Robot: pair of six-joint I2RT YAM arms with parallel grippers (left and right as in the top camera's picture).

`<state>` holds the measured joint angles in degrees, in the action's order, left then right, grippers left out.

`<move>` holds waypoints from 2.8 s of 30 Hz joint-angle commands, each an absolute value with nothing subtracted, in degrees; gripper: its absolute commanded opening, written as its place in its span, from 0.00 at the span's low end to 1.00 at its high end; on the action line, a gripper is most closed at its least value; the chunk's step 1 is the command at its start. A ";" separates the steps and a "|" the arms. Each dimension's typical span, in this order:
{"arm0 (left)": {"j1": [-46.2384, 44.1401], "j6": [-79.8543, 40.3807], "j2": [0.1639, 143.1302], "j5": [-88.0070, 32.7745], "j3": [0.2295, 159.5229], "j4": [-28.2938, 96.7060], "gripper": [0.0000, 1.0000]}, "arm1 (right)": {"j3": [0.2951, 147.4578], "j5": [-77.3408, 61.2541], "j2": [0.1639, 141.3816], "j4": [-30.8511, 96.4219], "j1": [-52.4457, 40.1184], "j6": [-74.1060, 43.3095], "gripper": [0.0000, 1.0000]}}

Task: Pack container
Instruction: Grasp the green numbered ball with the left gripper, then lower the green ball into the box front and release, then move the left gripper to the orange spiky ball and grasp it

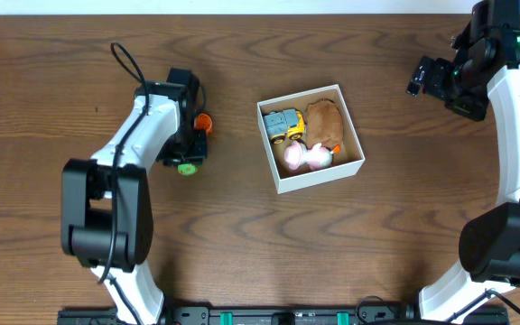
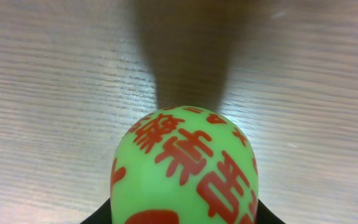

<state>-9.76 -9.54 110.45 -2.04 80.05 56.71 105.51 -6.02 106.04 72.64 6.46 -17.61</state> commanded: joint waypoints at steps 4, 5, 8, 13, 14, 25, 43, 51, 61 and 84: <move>-14.66 -5.82 99.81 -7.44 87.94 57.12 0.33 | 105.21 -6.24 106.52 72.64 5.93 -18.41 0.99; -15.68 -5.82 98.74 -7.99 88.95 56.90 0.33 | 105.21 -6.24 106.54 72.64 5.93 -18.39 0.99; -19.64 -5.85 95.83 -8.43 90.19 54.43 0.36 | 105.21 -6.24 106.54 72.66 5.93 -18.41 0.99; -27.11 -7.70 96.64 -8.38 89.69 48.90 0.41 | 105.21 -6.24 106.52 72.66 5.93 -18.41 0.99; -28.51 -7.79 97.69 -8.38 89.67 47.75 0.42 | 105.21 -6.24 106.52 72.66 5.93 -18.41 0.99; -35.92 -9.58 110.80 -8.43 89.67 42.26 0.43 | 105.21 -6.24 106.52 72.69 5.93 -18.39 0.99; -36.58 -10.37 112.62 -8.40 89.71 45.32 0.60 | 105.21 -6.22 106.52 72.90 5.93 -18.39 0.99; -36.56 -10.63 112.62 -8.40 89.76 47.46 0.71 | 105.21 -6.24 106.52 72.84 5.93 -18.39 0.99; -36.56 -9.58 112.60 -8.32 93.21 47.27 0.83 | 105.21 -6.22 106.52 72.84 5.93 -18.39 0.99; -29.78 -11.25 111.94 -0.19 104.84 64.51 0.75 | 105.21 -6.22 106.52 72.60 5.96 -18.39 0.99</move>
<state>-32.67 -10.31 112.73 0.36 103.85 63.48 105.45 -6.02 106.02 72.64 6.46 -17.61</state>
